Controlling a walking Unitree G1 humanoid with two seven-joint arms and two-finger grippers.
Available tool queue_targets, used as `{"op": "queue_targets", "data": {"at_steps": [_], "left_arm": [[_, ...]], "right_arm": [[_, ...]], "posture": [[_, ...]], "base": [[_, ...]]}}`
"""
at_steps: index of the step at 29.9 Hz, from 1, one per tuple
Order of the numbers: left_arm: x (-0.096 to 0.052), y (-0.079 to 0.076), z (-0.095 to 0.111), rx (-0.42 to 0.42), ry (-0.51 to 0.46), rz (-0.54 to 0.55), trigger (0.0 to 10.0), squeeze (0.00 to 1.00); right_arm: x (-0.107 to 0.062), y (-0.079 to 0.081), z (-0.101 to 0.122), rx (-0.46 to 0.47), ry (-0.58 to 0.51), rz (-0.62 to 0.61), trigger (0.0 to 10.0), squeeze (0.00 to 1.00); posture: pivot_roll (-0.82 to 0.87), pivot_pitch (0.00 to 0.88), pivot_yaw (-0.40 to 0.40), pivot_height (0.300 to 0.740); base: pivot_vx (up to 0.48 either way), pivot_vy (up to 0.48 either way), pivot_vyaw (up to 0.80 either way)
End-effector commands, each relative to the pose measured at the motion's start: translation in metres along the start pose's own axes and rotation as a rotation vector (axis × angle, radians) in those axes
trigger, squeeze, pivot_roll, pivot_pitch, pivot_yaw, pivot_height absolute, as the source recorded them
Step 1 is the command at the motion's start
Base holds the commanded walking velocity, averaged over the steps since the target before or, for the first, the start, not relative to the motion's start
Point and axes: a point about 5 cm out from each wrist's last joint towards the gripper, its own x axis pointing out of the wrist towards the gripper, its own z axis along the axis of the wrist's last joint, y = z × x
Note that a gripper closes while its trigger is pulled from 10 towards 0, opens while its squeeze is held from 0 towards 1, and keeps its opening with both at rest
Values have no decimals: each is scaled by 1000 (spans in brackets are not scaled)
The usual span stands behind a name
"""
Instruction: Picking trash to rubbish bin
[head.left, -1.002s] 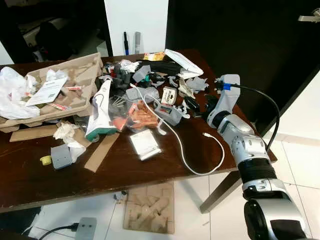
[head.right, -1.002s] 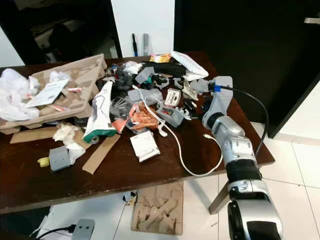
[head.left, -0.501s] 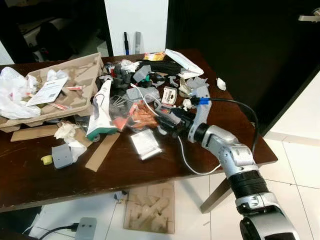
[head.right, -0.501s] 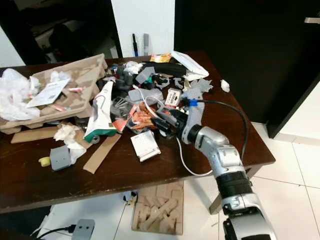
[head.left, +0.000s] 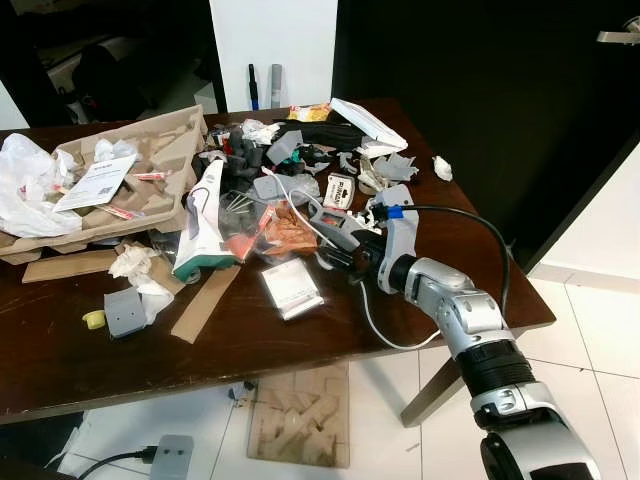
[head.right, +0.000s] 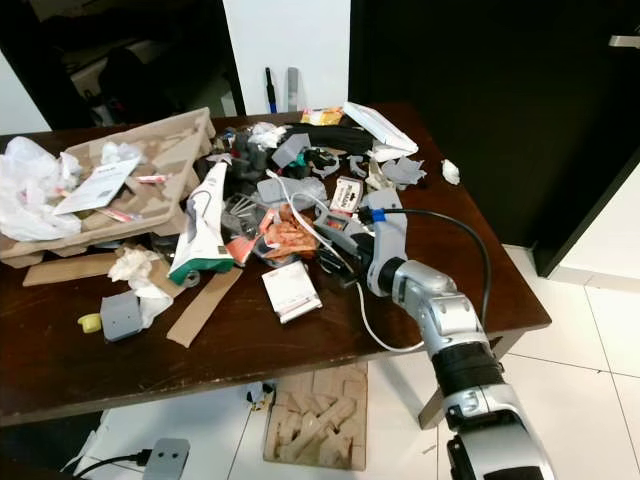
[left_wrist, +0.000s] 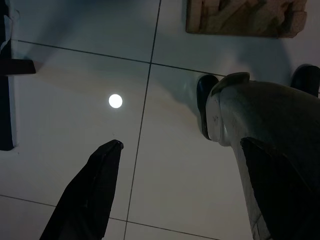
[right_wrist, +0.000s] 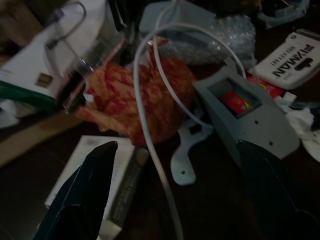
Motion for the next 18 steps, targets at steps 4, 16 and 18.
{"op": "queue_targets", "data": {"at_steps": [4, 16, 18], "left_arm": [[-3, -14, -34, -2, 139, -64, 10000, 0], [-4, -13, -38, -7, 145, -60, 10000, 0], [-4, -12, -38, -7, 146, -60, 10000, 0]], "right_arm": [[1, 3, -15, -52, 106, -3, 10000, 0], [1, -4, -18, -38, 111, -70, 0, 0], [0, -6, -17, -37, 100, -80, 0, 0]], "posture": [[37, 85, -2, 740], [37, 93, 6, 740], [37, 93, 6, 740]], "base": [[0, 0, 0], [0, 0, 0], [0, 0, 0]]}}
